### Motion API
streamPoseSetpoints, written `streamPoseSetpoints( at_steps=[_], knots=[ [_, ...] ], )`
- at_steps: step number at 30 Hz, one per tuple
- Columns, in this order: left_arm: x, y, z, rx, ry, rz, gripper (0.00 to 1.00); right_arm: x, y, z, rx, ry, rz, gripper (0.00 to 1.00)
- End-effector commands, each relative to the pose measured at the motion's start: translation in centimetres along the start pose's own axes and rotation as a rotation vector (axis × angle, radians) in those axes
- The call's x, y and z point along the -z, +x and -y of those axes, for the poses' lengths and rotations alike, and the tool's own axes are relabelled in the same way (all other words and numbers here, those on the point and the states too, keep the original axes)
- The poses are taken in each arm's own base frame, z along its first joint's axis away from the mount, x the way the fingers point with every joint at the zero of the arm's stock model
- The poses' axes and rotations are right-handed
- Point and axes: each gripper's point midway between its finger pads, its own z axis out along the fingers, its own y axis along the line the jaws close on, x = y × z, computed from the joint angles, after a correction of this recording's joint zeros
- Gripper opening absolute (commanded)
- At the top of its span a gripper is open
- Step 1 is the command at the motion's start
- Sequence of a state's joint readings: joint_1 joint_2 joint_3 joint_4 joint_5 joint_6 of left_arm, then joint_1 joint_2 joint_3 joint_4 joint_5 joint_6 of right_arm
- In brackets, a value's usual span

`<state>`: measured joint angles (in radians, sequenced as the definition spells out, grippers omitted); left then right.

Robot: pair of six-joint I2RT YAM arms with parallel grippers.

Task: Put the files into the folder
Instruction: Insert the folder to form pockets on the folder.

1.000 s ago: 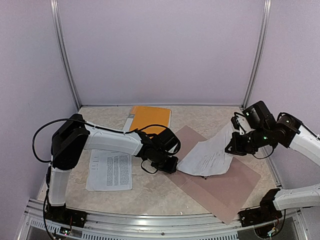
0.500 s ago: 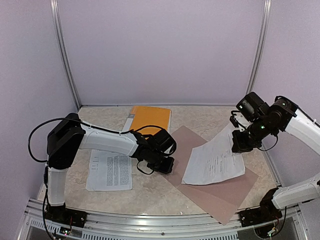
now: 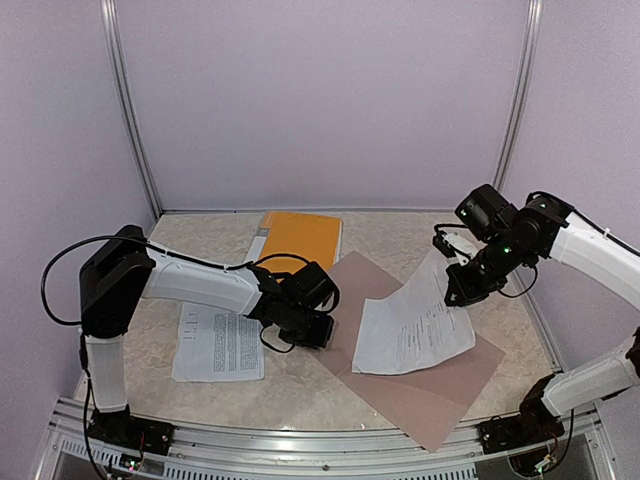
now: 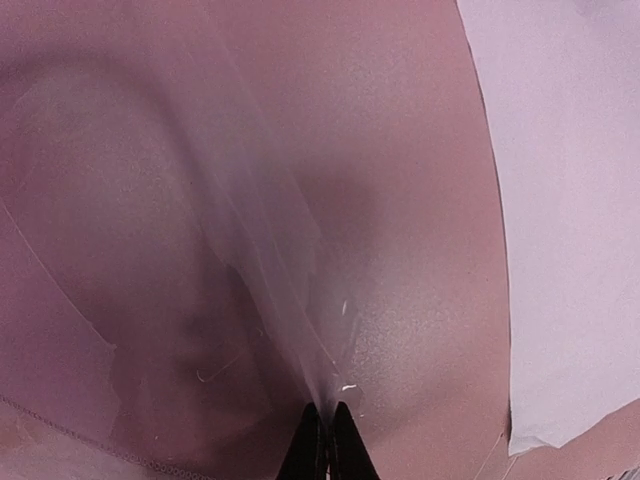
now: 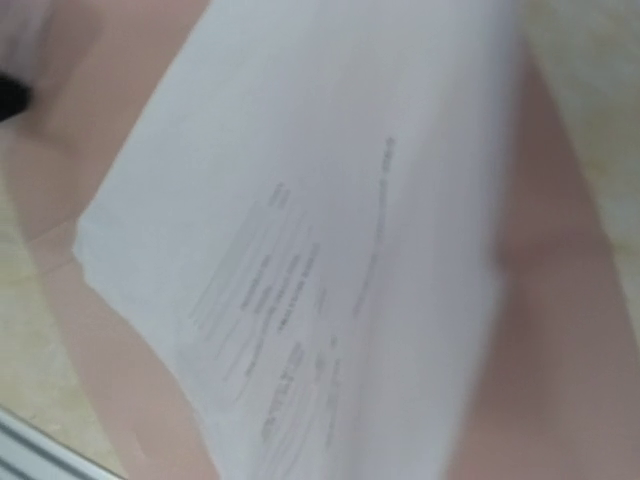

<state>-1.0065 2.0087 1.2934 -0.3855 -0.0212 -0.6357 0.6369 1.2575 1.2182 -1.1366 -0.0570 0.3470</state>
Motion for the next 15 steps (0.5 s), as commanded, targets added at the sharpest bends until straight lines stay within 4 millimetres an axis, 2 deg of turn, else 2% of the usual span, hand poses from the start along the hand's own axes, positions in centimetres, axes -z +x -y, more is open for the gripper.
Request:
streamPoseSetpoints(
  at_steps=[1, 6, 15],
  knots=[
    [0.0, 1.3, -2.0, 0.024, -0.059, -0.026, 0.01, -1.1, -1.1, -2.2, 0.115, -0.125, 0.004, 0.00],
    [0.1, 1.2, -1.7, 0.027, -0.023, -0.021, 0.00, -2.2, -1.4, -3.0, 0.190, -0.164, -0.036, 0.00],
    [1.2, 0.6, -0.5, 0.020, 0.103, 0.011, 0.00, -2.1, -2.4, -3.8, 0.276, -0.188, -0.077, 0.00]
  ],
)
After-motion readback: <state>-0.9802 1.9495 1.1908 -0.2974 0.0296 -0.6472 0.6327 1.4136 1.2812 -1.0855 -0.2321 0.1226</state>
